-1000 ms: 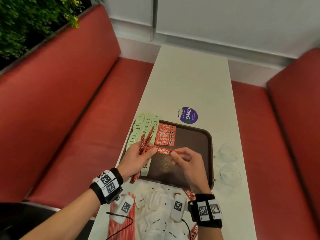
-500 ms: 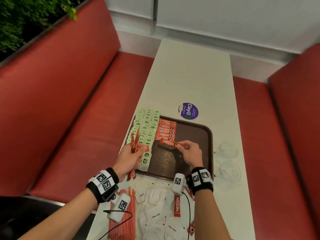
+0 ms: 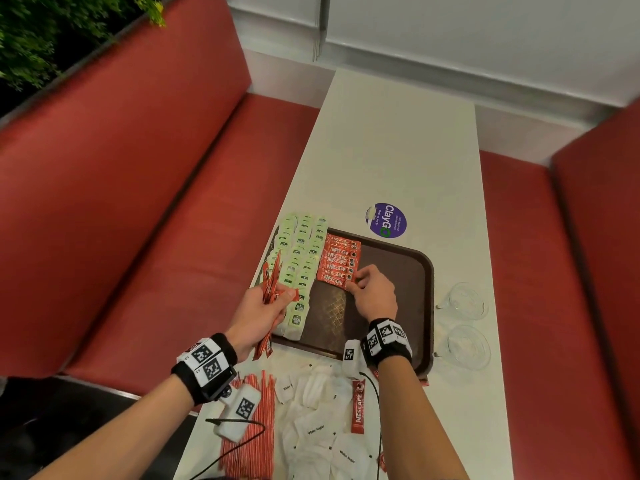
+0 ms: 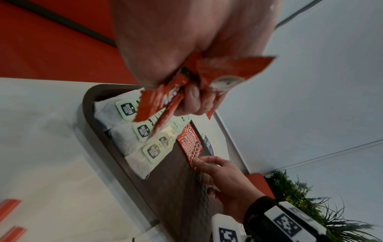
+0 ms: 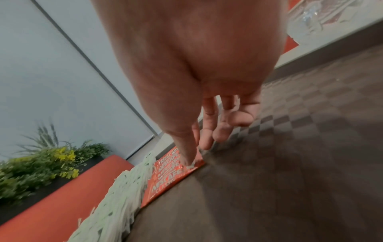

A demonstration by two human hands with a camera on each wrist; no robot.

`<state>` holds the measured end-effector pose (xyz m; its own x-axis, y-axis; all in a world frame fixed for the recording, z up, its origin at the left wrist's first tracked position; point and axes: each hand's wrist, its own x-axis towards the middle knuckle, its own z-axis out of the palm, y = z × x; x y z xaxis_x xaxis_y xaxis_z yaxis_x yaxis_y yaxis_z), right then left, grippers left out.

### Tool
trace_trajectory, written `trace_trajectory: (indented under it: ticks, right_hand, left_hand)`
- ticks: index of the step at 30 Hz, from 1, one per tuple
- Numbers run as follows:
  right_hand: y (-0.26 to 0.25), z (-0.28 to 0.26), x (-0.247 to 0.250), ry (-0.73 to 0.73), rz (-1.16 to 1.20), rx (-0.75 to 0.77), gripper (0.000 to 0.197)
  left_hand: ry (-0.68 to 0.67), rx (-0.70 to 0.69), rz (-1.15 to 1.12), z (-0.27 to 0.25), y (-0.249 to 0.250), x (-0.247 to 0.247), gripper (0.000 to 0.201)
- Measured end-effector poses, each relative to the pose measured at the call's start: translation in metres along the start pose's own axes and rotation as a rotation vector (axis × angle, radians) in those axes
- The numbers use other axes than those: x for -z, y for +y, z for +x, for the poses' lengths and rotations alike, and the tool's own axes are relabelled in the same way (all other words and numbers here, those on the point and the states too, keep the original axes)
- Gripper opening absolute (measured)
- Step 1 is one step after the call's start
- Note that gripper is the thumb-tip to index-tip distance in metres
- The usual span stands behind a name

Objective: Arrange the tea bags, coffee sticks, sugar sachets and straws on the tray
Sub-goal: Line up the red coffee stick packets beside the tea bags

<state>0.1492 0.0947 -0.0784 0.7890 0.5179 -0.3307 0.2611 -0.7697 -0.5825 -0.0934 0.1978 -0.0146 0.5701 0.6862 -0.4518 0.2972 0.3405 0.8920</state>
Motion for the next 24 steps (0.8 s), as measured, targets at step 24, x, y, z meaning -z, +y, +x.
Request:
trace_trajectory:
  ticks: [24]
  right_hand:
    - [-0.033,-0.026,-0.009,0.176,-0.030,0.064,0.046]
  left_hand:
    - [-0.109,0.036,-0.102,-0.011,0.012,-0.008,0.014]
